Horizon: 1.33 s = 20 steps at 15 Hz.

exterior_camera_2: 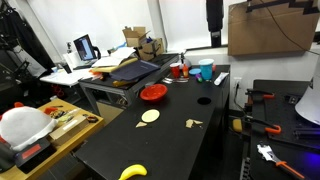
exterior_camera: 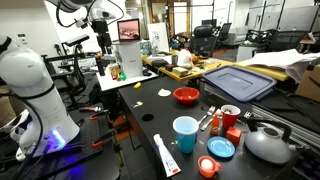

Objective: Move the banana to the right

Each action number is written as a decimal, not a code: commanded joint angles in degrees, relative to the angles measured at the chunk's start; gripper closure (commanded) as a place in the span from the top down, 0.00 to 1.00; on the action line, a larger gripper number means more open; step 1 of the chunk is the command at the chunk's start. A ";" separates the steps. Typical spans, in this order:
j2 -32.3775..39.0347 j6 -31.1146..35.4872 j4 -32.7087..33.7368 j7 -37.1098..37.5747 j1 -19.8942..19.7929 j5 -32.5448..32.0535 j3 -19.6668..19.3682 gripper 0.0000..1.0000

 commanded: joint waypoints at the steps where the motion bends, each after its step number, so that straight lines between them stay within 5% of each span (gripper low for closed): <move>1: 0.10 -0.08 0.09 0.23 0.42 -0.26 -0.36 1.00; 14: 0.33 0.30 -0.10 0.50 0.04 -0.46 -0.44 1.00; 20: 7.56 7.27 -0.94 -3.30 -0.35 -0.38 -2.78 1.00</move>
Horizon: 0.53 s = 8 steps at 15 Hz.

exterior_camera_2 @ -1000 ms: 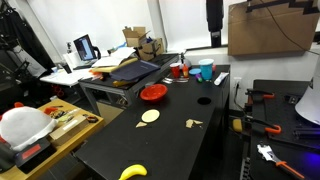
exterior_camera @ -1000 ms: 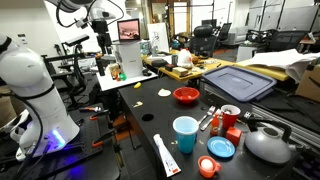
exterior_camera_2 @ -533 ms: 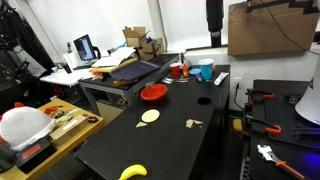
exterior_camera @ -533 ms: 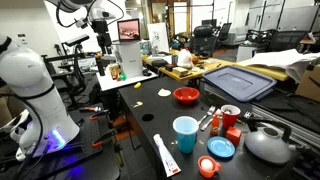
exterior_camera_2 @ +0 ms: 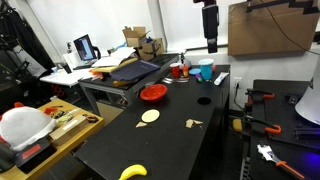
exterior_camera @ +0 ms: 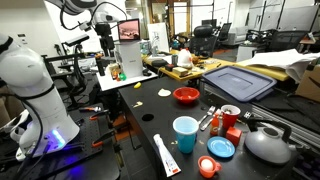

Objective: Move the banana to the right

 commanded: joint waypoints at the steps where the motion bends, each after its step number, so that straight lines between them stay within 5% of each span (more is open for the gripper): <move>1: 6.92 5.88 0.50 -3.38 0.12 0.19 -1.63 1.00; 8: 23.00 19.17 4.50 -8.72 1.18 0.80 -2.13 1.00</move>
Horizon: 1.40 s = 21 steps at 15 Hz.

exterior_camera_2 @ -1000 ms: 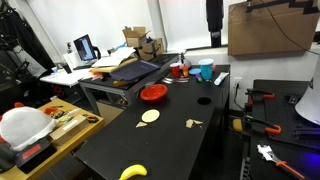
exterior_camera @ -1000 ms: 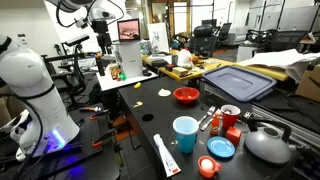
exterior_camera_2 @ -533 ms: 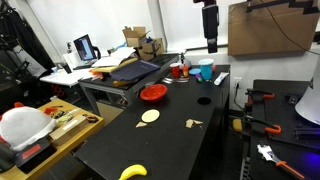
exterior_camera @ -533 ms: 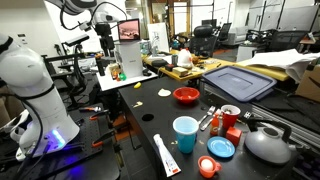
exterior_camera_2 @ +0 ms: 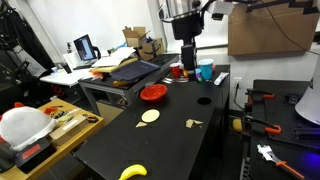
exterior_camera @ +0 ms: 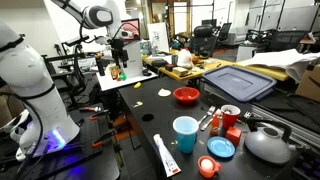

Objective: Move the banana to the right

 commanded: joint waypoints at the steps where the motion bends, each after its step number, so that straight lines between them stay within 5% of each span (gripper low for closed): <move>1: 9.22 4.75 4.56 -2.92 1.05 0.65 -0.51 1.00; 9: 26.26 10.32 14.35 -8.07 1.11 -0.28 -0.01 1.00; 21: 50.87 8.28 36.22 -8.08 4.32 -7.75 0.69 1.00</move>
